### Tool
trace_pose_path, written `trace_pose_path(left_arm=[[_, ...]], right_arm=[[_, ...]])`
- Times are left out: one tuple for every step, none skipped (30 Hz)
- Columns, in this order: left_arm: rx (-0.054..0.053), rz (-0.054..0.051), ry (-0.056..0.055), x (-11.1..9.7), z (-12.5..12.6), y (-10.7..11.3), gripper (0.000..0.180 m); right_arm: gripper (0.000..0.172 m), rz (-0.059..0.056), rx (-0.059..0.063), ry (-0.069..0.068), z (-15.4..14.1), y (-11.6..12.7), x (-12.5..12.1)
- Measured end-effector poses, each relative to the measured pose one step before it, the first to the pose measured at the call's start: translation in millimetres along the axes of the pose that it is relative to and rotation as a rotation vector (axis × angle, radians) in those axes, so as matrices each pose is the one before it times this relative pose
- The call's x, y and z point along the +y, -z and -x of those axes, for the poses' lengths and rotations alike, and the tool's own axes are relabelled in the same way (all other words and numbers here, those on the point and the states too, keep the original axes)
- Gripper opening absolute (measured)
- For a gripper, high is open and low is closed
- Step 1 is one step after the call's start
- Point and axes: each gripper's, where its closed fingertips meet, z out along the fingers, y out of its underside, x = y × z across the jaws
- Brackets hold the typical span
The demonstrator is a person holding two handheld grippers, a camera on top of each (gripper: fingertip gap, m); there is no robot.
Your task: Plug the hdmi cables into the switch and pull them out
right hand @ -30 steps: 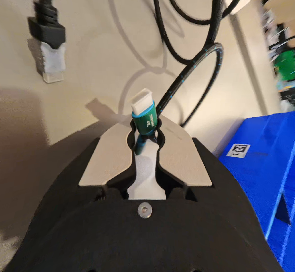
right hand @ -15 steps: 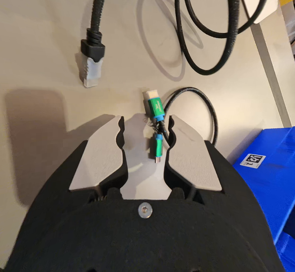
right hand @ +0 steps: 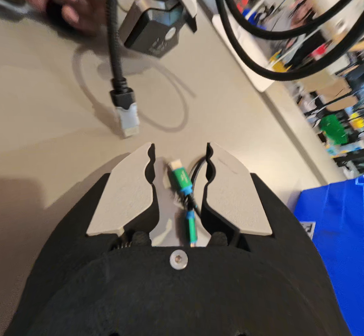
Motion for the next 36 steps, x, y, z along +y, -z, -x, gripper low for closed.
trace_pose_path(left_arm=[[0.0520,-0.0594,0.0357,-4.97,-7.39,1.59,0.035],[0.0552,-0.0515,0.0201,-4.54,-8.77,0.68,0.035],[0.0483,-0.0452,0.0192,-3.35,-8.07,-0.29,0.035],[0.0359,-0.0361,0.0283,-1.47,-5.76,-1.32,0.035],[0.0318,-0.0300,0.0326,0.02,-4.63,-1.67,0.035],[0.0254,-0.0296,0.0309,0.32,-3.73,-1.85,0.035],[0.0106,-0.0339,0.0241,-0.36,-2.03,-1.62,0.035],[0.0072,-0.0368,0.0161,-0.75,-1.85,-1.37,0.035],[0.0057,-0.0378,0.0139,-0.85,-1.75,-1.09,0.035],[0.0024,-0.0377,0.0133,-0.58,-1.01,-0.76,0.035],[0.0050,-0.0385,0.0138,-0.25,-1.23,-0.60,0.035],[0.0003,-0.0306,0.0142,0.69,-0.56,-0.59,0.035],[-0.0062,-0.0119,0.0090,2.62,0.22,-1.17,0.035],[0.0005,0.0050,0.0079,3.78,-0.92,-1.89,0.035],[0.0074,0.0231,0.0035,4.97,-1.77,-2.11,0.035],[-0.0044,0.0234,0.0046,3.40,-0.07,-0.71,0.035],[-0.0258,0.0147,0.0129,-0.04,3.09,1.40,0.036],[-0.0309,0.0185,0.0110,-1.96,3.87,4.61,0.036],[-0.0294,0.0238,0.0089,-2.27,3.62,7.32,0.036],[-0.0232,0.0290,0.0113,-1.54,2.71,9.19,0.037],[-0.0397,0.0322,0.0047,0.56,3.92,10.35,0.038],[-0.0577,0.0179,0.0069,-0.24,5.99,12.42,0.037],[-0.0536,0.0099,0.0114,-1.04,6.07,14.21,0.038],[-0.0375,0.0117,0.0132,-1.24,4.45,15.34,0.037],[-0.0308,-0.0005,0.0032,-2.64,3.38,16.32,0.038],[-0.0283,-0.0152,-0.0108,-4.38,2.42,16.81,0.037],[-0.0278,-0.0189,-0.0297,-4.59,1.40,16.16,0.037],[-0.0266,-0.0094,-0.0416,-3.21,0.49,14.25,0.036],[-0.0186,-0.0029,-0.0441,-1.87,-1.10,12.01,0.036],[-0.0086,-0.0042,-0.0392,-1.37,-2.87,9.61,0.036],[-0.0015,-0.0051,-0.0319,-0.90,-4.21,7.48,0.036],[-0.0032,-0.0055,-0.0266,-0.71,-4.32,5.66,0.037],[-0.0086,-0.0089,-0.0287,-0.81,-3.83,4.66,0.037],[-0.0134,-0.0130,-0.0324,-1.31,-3.34,3.80,0.037],[-0.0155,-0.0137,-0.0331,-1.23,-3.17,3.09,0.038],[-0.0105,-0.0093,-0.0313,-0.74,-3.77,2.08,0.039]], right_arm=[[0.048,-0.0462,0.0210,0.0137,-1.87,-3.77,-7.46],[0.047,-0.0422,0.0184,0.0163,-0.72,-5.01,-6.67],[0.046,-0.0339,0.0230,0.0236,-0.48,-6.07,-5.44],[0.047,-0.0242,0.0227,0.0321,0.42,-6.37,-5.10],[0.048,-0.0269,0.0212,0.0371,1.38,-5.58,-6.81],[0.049,-0.0373,0.0190,0.0381,2.21,-4.25,-9.50],[0.051,-0.0426,0.0124,0.0349,3.42,-2.90,-11.04],[0.054,-0.0399,0.0171,0.0301,2.91,-1.96,-11.28],[0.056,-0.0362,0.0270,0.0241,1.37,-1.19,-10.66],[0.057,-0.0324,0.0309,0.0154,0.55,-0.90,-9.62],[0.057,-0.0231,0.0338,0.0057,-0.43,-1.16,-7.37],[0.058,-0.0172,0.0267,-0.0012,-0.12,-1.69,-5.83],[0.059,-0.0116,0.0260,-0.0031,-0.52,-2.05,-4.54],[0.055,-0.0051,0.0318,-0.0021,-2.06,-2.22,-3.01],[0.047,-0.0003,0.0336,-0.0021,-3.13,-2.24,-1.47],[0.039,0.0034,0.0291,0.0012,-3.88,-1.91,0.05],[0.038,0.0083,0.0011,0.0044,-0.63,-1.85,1.55],[0.036,0.0236,-0.0040,0.0077,0.04,-1.83,4.04],[0.030,0.0255,0.0046,0.0113,-1.26,-1.49,4.85],[0.026,0.0180,-0.0071,0.0172,-0.15,-1.52,4.45],[0.024,0.0092,-0.0077,0.0206,-0.09,-1.36,3.35],[0.023,0.0058,0.0055,0.0227,-2.07,-1.16,2.76],[0.022,0.0080,0.0061,0.0247,-2.72,-1.27,2.83],[0.022,0.0110,-0.0022,0.0254,-1.93,-1.81,3.40],[0.021,0.0127,-0.0086,0.0266,-0.72,-2.40,3.82],[0.021,0.0108,-0.0143,0.0309,1.09,-2.89,3.63],[0.021,0.0092,-0.0187,0.0341,2.86,-3.34,3.25],[0.020,0.0098,-0.0212,0.0350,4.33,-3.88,2.95],[0.021,0.0060,-0.0204,0.0325,4.89,-4.11,1.49],[0.021,0.0042,-0.0243,0.0301,5.62,-4.13,0.13],[0.021,0.0123,-0.0283,0.0290,6.18,-4.74,-0.18],[0.021,0.0176,-0.0282,0.0271,6.03,-5.15,-0.54],[0.021,0.0200,-0.0318,0.0234,6.08,-5.12,-1.18],[0.022,0.0298,-0.0348,0.0161,5.90,-5.53,-0.41],[0.026,0.0386,-0.0292,0.0082,4.67,-5.61,0.57],[0.033,0.0358,-0.0273,0.0023,3.97,-5.00,0.62]])
